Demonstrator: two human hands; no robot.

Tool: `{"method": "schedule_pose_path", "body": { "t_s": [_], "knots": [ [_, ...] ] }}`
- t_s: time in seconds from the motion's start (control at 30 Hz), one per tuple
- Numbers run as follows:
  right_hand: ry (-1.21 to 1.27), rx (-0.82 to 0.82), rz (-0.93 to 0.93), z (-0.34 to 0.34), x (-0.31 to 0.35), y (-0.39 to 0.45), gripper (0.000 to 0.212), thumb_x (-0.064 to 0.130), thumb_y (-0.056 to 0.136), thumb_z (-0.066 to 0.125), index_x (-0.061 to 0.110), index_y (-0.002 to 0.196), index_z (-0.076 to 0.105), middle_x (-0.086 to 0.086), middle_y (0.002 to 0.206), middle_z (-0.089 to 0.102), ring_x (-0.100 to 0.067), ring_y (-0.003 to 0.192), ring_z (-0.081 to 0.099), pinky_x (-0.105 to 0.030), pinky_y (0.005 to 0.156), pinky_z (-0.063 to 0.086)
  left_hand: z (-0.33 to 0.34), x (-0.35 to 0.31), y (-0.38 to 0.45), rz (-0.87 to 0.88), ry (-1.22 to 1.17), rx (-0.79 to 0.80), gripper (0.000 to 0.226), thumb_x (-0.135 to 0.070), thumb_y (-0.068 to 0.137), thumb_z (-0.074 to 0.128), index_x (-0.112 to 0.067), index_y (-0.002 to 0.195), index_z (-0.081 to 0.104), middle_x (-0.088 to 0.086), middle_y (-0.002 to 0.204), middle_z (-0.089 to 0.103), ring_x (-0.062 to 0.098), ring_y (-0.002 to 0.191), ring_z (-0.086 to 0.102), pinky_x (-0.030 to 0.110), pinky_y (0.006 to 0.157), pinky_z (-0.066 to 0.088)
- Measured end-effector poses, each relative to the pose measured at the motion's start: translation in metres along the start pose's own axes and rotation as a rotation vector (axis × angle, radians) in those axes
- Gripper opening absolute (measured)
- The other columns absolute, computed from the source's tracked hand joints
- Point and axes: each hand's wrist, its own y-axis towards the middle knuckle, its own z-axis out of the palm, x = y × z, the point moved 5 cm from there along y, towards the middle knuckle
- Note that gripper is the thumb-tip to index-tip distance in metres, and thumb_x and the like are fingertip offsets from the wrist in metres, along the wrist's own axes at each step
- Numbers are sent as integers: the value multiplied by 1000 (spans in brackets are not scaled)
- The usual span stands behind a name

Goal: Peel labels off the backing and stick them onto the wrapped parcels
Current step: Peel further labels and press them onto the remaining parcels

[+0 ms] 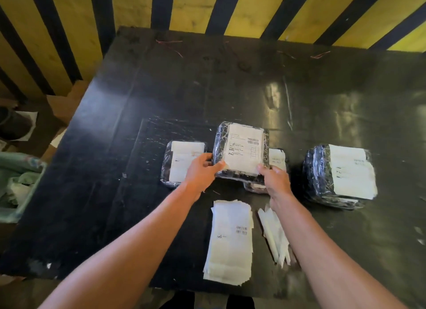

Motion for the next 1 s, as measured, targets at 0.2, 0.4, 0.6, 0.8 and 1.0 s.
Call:
{"method": "schedule_pose_path", "body": {
  "t_s": [0.2, 0.4, 0.6, 0.8, 1.0],
  "knots": [
    [-28, -81, 69, -64, -22, 25, 36, 16, 104, 58, 13, 139, 64, -2, 127, 68, -26, 119, 61, -42, 108, 47, 79, 9, 7, 12, 90, 61, 44, -26, 99, 71, -24, 140, 54, 5, 139, 67, 21, 119, 67, 45, 102, 58],
    [-177, -82, 20, -80, -36, 36, 40, 24, 107, 54, 20, 147, 58, -4, 145, 63, -28, 131, 56, -48, 115, 45, 105, 25, 6, -6, 245, 33, 56, -32, 101, 69, -23, 151, 47, 4, 146, 62, 20, 114, 66, 32, 83, 60],
    [-642, -87, -179, -89, -41, 7, 74, 38, 104, 58, 20, 166, 21, -4, 169, 31, -28, 155, 30, -49, 120, 36, 81, 40, -12, 89, 370, -44, 58, -42, 99, 68, -26, 152, 48, 3, 146, 59, 18, 122, 64, 28, 87, 53],
    [-702, -106, -461, -91, -92, -55, 29, 31, 92, 71, 22, 119, 64, 4, 116, 65, -21, 112, 61, -35, 90, 52, 21, 93, -67, 21, 377, -212, 43, -41, 98, 70, -23, 135, 61, -1, 122, 69, 13, 101, 67, 32, 90, 55],
    [-631, 115, -107, -53, -161, -79, 34, 52, 86, 80, 25, 99, 63, 11, 89, 67, -7, 82, 64, -19, 64, 45, 25, 159, -113, -144, 365, -188, 24, -34, 98, 72, -22, 117, 65, -4, 105, 74, 6, 87, 69, 22, 68, 52]
  ]
}}
